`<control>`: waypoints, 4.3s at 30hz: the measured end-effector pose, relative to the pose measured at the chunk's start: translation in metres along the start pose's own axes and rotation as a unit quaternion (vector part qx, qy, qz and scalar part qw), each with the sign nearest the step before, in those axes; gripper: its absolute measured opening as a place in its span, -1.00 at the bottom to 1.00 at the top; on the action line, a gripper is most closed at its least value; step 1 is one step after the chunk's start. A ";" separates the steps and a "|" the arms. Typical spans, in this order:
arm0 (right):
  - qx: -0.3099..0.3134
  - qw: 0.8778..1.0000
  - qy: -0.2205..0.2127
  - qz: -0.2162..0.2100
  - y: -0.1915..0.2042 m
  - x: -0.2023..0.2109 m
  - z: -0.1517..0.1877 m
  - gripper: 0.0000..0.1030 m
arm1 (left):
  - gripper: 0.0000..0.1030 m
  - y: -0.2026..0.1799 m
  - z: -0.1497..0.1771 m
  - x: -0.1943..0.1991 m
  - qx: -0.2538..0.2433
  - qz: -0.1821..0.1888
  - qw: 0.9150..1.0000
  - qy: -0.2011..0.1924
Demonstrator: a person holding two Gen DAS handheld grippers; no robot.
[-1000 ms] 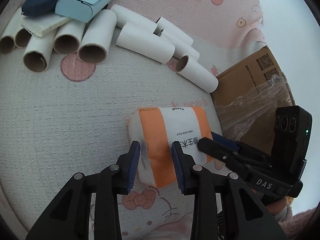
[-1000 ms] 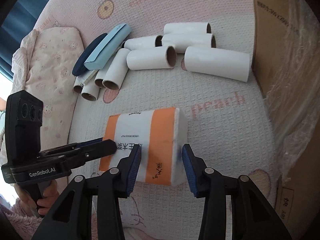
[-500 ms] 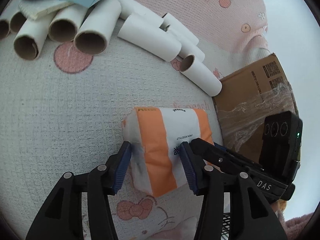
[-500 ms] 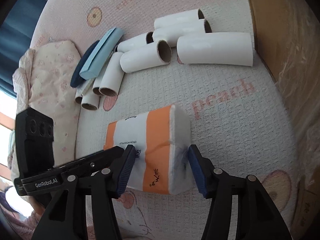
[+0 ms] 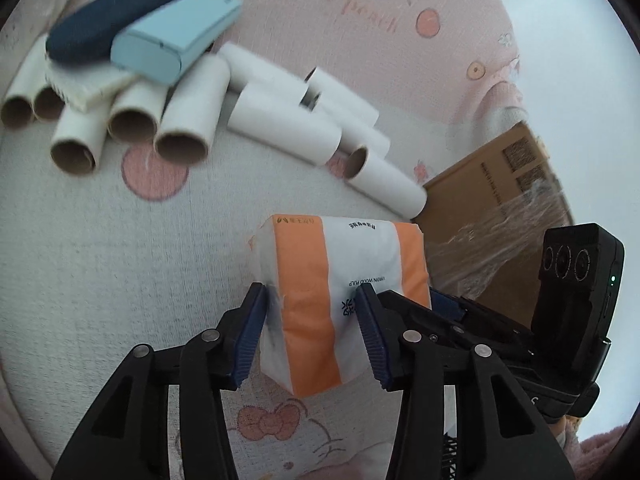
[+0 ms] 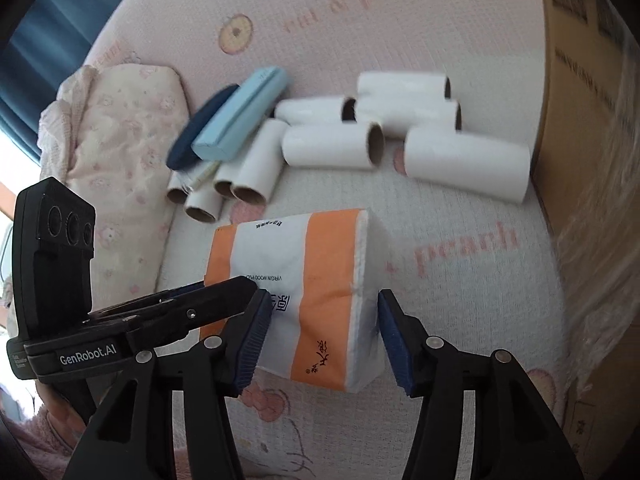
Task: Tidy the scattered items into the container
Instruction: 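Lift the tissue pack with both grippers and carry it over the carton, then lower the tissue pack with both grippers into the carton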
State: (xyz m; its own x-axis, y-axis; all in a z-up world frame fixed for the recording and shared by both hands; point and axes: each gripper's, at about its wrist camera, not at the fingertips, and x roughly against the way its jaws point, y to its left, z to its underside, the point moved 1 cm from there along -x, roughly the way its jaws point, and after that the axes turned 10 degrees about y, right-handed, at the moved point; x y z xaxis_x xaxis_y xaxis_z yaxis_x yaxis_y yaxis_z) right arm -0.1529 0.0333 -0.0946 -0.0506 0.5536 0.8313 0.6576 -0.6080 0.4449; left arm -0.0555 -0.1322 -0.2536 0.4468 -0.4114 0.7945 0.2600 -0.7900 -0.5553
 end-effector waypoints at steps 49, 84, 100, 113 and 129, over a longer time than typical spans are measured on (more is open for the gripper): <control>0.129 0.987 -0.086 0.044 -0.099 0.246 -0.088 0.09 | -0.03 -0.280 -0.086 -0.003 -0.190 0.091 0.978 0.009; 0.063 0.949 0.299 0.080 -0.273 0.186 -0.145 0.09 | -0.07 -0.329 -0.073 -0.206 0.014 0.081 0.944 0.319; 0.173 0.935 0.241 0.193 -0.257 0.208 -0.155 0.06 | -0.11 -0.334 -0.088 -0.184 0.019 0.067 0.960 0.270; 0.217 0.925 0.262 0.171 -0.244 0.181 -0.140 -0.45 | -0.69 -0.331 -0.074 -0.193 0.003 0.061 0.956 0.286; 0.263 0.887 0.290 0.244 -0.252 0.146 -0.138 -0.45 | -0.68 -0.330 -0.086 -0.221 0.021 0.042 0.954 0.297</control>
State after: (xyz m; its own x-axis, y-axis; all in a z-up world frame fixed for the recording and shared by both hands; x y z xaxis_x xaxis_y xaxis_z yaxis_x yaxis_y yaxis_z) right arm -0.4292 0.1885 -0.0395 0.0580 -0.1816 0.9817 0.9598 -0.2602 -0.1049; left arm -0.3135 0.1804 -0.2247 -0.0925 -0.6670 0.7393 0.2851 -0.7291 -0.6222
